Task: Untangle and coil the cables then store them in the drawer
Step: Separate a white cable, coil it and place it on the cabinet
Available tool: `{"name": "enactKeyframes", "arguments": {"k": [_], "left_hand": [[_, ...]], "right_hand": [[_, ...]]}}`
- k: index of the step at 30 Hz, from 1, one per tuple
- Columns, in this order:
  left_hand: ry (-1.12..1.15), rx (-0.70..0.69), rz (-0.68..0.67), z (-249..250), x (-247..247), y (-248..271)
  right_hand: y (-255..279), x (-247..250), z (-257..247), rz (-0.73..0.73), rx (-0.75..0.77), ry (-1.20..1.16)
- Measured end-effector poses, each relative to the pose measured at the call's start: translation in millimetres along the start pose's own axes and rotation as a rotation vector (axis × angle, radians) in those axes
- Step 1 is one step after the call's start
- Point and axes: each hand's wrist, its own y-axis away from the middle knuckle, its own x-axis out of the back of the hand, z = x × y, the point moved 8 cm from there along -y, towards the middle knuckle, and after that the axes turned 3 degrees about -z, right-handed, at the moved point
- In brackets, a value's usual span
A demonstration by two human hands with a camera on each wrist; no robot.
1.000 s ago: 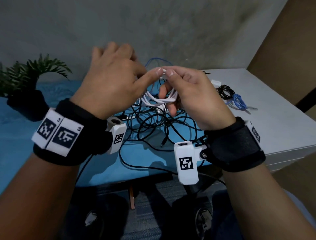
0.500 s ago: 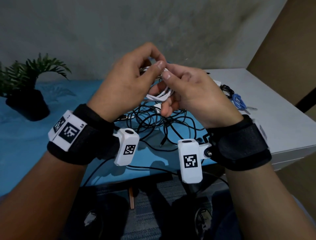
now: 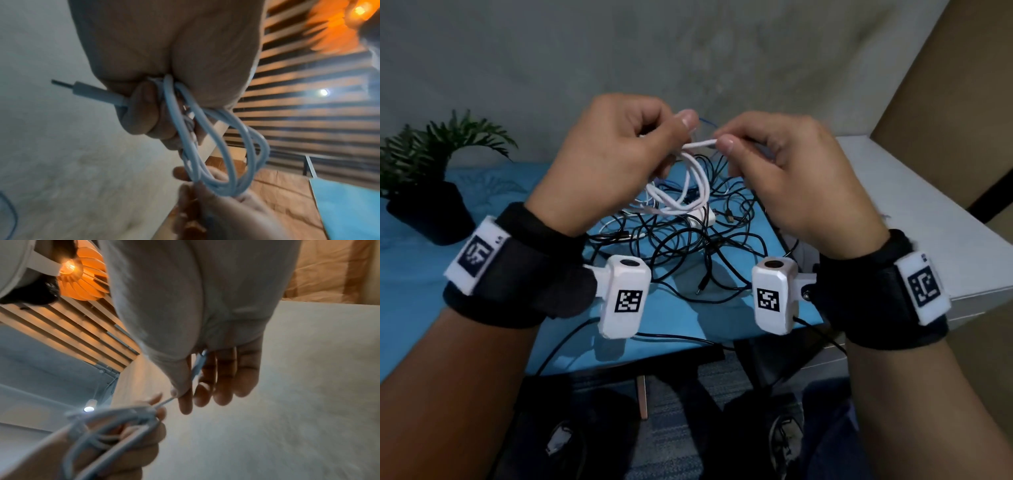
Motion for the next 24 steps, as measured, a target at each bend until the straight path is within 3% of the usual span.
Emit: {"name": "enactKeyframes", "arguments": {"k": [4,9,14,18,24], "left_hand": [[0.291,0.047,-0.057,-3.6,-5.3,1.9],[0.433,0.051,0.014,-7.5,-14.5,3.2],[0.187,-0.111,0.174,0.5,-12.9,2.5],[0.000,-0.175,0.228,4.5,-9.7,6.6],[-0.140,-0.318,0.255,20.5,-6.8,11.4]], "right_hand": [[-4.4,-18.4,18.1,-0.040,-0.043,-0.023],[-4.9,-27.5,16.0,0.094,-0.036,-0.229],[-0.5,-52.7,18.7,0.062,-0.258,-0.858],[0.7,-71.7,22.9,-0.035,-0.438,-1.315],[5.0,-84.3,13.2,-0.259,-0.444,-1.451]]}}
